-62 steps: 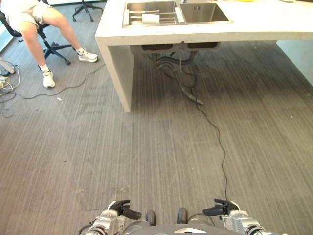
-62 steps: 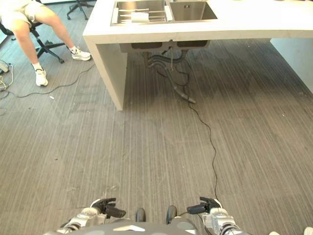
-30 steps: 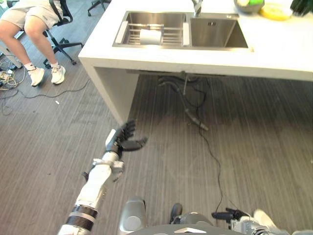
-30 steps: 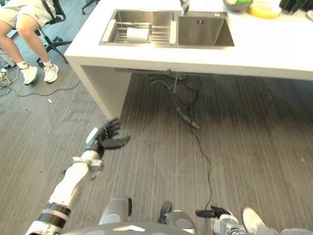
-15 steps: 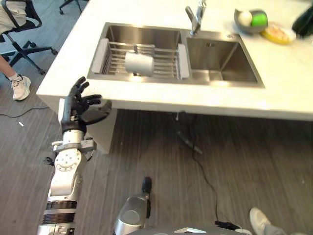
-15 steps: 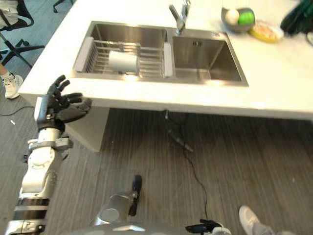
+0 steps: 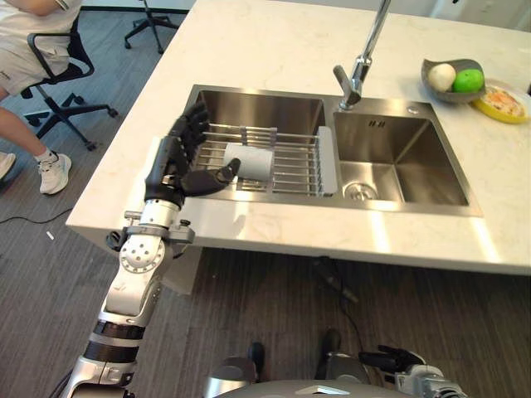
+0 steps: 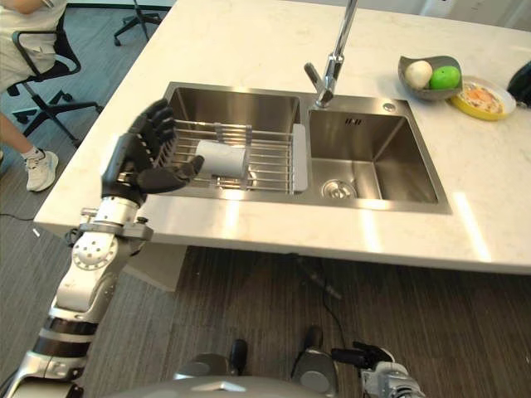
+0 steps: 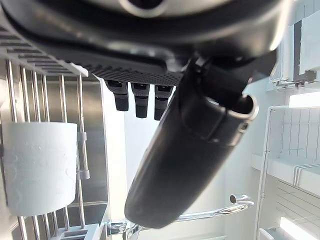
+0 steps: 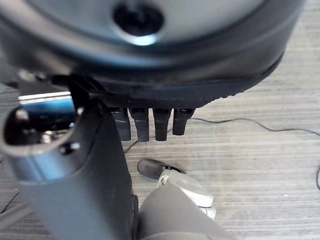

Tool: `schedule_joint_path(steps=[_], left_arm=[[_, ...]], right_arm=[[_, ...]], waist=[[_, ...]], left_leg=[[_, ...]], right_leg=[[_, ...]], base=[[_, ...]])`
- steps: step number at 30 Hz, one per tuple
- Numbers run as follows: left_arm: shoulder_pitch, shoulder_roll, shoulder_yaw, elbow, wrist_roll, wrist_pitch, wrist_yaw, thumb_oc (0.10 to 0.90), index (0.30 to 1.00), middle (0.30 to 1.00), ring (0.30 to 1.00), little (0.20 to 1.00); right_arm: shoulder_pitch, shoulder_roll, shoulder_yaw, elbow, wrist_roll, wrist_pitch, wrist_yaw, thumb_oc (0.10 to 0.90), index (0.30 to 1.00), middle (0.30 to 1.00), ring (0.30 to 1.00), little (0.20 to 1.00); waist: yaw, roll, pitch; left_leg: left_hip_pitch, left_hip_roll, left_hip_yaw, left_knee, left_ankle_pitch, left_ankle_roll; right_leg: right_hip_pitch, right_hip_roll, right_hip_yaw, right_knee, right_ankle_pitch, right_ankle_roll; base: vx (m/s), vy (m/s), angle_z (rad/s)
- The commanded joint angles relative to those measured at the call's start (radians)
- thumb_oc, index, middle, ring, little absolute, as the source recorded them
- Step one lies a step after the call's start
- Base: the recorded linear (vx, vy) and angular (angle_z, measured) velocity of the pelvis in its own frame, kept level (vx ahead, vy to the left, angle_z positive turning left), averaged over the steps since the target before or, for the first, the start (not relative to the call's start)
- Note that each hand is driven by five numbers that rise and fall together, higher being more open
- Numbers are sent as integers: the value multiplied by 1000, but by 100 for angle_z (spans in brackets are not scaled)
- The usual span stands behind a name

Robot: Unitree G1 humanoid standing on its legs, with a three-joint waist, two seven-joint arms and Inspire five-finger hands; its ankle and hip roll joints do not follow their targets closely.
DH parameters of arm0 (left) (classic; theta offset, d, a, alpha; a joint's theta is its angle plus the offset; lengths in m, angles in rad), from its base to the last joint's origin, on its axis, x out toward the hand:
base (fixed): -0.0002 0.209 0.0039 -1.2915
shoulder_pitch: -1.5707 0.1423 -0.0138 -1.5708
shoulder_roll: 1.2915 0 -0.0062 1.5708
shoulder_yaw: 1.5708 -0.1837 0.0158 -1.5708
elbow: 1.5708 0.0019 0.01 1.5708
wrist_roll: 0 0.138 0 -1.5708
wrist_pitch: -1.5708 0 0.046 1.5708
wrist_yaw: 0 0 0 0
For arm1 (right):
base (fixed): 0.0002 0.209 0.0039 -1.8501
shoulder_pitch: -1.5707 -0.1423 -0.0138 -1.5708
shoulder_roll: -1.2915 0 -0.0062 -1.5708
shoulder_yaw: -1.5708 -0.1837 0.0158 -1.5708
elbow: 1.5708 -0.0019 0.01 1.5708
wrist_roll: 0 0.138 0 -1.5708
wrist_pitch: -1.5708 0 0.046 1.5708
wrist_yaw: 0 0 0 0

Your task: Place the dishes in the dishwasher.

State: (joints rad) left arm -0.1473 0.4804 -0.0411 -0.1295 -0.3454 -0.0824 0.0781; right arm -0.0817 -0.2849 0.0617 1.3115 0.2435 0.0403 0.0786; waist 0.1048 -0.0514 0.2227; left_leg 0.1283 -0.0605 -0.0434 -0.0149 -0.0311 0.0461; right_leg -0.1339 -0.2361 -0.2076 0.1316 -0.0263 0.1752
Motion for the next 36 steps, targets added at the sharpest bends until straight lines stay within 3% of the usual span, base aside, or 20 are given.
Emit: schedule_joint_path(steps=[1, 6, 11, 13, 14, 16, 20, 33, 36], left_arm=[[-59, -9, 36, -135, -53, -90, -40, 800, 900, 900, 900, 900], [-50, 7, 28, -80, -101, -77, -57, 800, 900, 900, 900, 900], [-8, 61, 97, -89, -35, -94, -44, 800, 900, 900, 900, 900], [1, 157, 134, -113, 102, -95, -32, 800, 900, 900, 900, 900], [2, 158, 134, -113, 103, -95, -32, 800, 900, 900, 900, 900], [9, 241, 147, -128, 157, -102, -43, 800, 900, 900, 900, 900], [18, 307, 148, -140, 176, -107, -52, 800, 900, 900, 900, 900], [116, 645, 171, -149, 182, -89, -189, 800, 900, 900, 900, 900], [122, 672, 177, -141, 222, -94, -183, 800, 900, 900, 900, 900]], right_arm=[[70, 33, 56, 83, -15, 27, 6, 800, 900, 900, 900, 900], [103, 57, 80, 53, -41, 24, -5, 800, 900, 900, 900, 900], [156, 74, 77, 41, -46, 14, 6, 800, 900, 900, 900, 900], [182, 86, 75, 52, -38, 11, 19, 800, 900, 900, 900, 900], [182, 87, 76, 52, -38, 11, 19, 800, 900, 900, 900, 900], [203, 94, 82, 68, -44, 8, 26, 800, 900, 900, 900, 900], [216, 100, 90, 71, -42, 7, 33, 800, 900, 900, 900, 900], [262, 82, 103, 75, -51, 7, 67, 800, 900, 900, 900, 900], [268, 83, 107, 76, -50, 4, 69, 800, 900, 900, 900, 900]], waist=[[18, 5, -64], [-41, 29, -65], [-58, 36, -81], [-65, 44, -84], [-65, 42, -84], [-72, 50, -89], [-77, 58, -92], [-79, 94, -91], [-81, 96, -92]], left_leg=[[-72, 29, 63, 13, -18, -50], [-46, 55, 81, -38, 3, -77], [-24, 78, 88, -72, 13, -99], [-21, 85, 86, -72, 13, -107], [-20, 85, 86, -72, 13, -107], [-16, 92, 86, -72, 13, -112], [-12, 96, 87, -72, 14, -116], [-16, 98, 86, -72, 22, -126], [-17, 97, 88, -72, 22, -126]], right_leg=[[199, 36, -62, -117, 78, 31], [227, 71, -48, -200, 77, 16], [251, 91, -52, -219, 49, 12], [256, 100, -50, -219, 40, 7], [256, 100, -50, -219, 39, 7], [261, 107, -50, -219, 32, 5], [263, 111, -50, -219, 28, 4], [270, 110, -63, -219, 23, 6], [272, 109, -63, -219, 22, 6]], base=[[179, -70, 29], [52, -50, -4], [61, -52, -28], [65, -46, -8], [59, -26, 9], [50, -22, 7], [25, -9, 2], [1, 1, 1], [1, 4, 3]])
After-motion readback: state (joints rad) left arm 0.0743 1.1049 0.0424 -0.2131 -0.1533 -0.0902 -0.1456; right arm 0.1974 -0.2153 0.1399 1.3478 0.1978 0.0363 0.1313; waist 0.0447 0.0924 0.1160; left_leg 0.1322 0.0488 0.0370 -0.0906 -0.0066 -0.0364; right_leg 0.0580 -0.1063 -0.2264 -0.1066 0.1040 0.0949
